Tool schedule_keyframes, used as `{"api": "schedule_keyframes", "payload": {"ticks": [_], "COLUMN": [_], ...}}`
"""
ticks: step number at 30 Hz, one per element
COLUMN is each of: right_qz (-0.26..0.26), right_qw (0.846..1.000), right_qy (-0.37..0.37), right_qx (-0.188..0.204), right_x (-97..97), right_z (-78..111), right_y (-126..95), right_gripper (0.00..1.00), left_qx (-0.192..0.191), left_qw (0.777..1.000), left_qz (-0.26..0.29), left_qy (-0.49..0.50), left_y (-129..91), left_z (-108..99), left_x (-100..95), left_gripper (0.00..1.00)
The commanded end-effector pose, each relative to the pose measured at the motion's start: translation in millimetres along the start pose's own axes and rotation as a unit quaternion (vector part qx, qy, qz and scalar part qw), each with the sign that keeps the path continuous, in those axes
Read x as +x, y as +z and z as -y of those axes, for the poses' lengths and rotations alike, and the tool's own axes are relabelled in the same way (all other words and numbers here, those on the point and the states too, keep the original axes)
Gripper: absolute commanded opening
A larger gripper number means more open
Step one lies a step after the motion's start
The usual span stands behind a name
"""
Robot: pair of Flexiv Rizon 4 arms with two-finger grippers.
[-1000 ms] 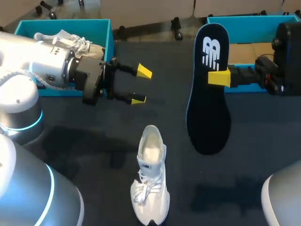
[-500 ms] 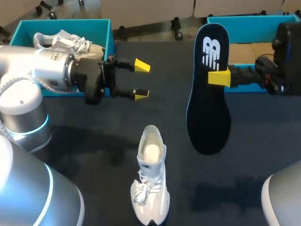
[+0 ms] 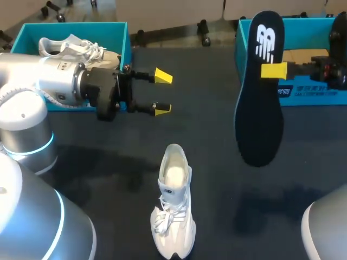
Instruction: Take the shoe out of the shoebox, open the shoe tongue, remove and reinsert the insole, then place the shoe into the shoebox
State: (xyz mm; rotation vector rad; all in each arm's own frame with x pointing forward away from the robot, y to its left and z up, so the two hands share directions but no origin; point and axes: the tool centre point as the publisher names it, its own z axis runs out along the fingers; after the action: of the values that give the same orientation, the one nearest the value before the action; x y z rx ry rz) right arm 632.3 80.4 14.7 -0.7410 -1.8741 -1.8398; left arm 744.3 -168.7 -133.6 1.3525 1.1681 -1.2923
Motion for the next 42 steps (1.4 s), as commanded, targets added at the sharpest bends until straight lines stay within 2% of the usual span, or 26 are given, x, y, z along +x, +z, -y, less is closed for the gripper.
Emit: {"api": "schedule_keyframes", "payload": {"ticks": [1,5,19,27,36,42], "right_qz": [-0.04,-0.027,-0.027,-0.034,-0.013,0.007], "right_qw": [0.998,0.997,0.997,0.983,0.973,0.966], "right_qy": [0.023,0.062,0.062,0.176,0.232,0.259], "right_qx": [0.042,0.039,0.039,0.021,0.001,-0.006], "right_x": [-48.9,-66.3,-66.3,-118.7,-142.6,-151.2], "right_z": [-22.6,-28.3,-28.3,-31.3,-33.4,-36.3], "right_y": [3.8,4.2,4.2,18.9,28.7,32.1], "right_gripper": [0.0,0.0,0.0,0.0,0.0,0.0], "left_qx": [0.0,0.0,0.0,-0.014,-0.041,-0.048], "left_qw": [1.0,1.0,1.0,1.0,0.999,0.998], "left_qz": [0.001,0.001,0.001,0.007,0.03,0.033], "left_qy": [0.001,0.001,0.001,0.001,-0.006,-0.013], "left_y": [1.2,1.2,1.2,1.1,1.6,5.0], "left_z": [-0.3,-0.3,-0.3,-3.9,-12.0,-13.1], "left_x": [0.4,0.4,0.4,-2.5,-12.2,-16.8], "left_gripper": [1.0,1.0,1.0,1.0,1.0,1.0]}}
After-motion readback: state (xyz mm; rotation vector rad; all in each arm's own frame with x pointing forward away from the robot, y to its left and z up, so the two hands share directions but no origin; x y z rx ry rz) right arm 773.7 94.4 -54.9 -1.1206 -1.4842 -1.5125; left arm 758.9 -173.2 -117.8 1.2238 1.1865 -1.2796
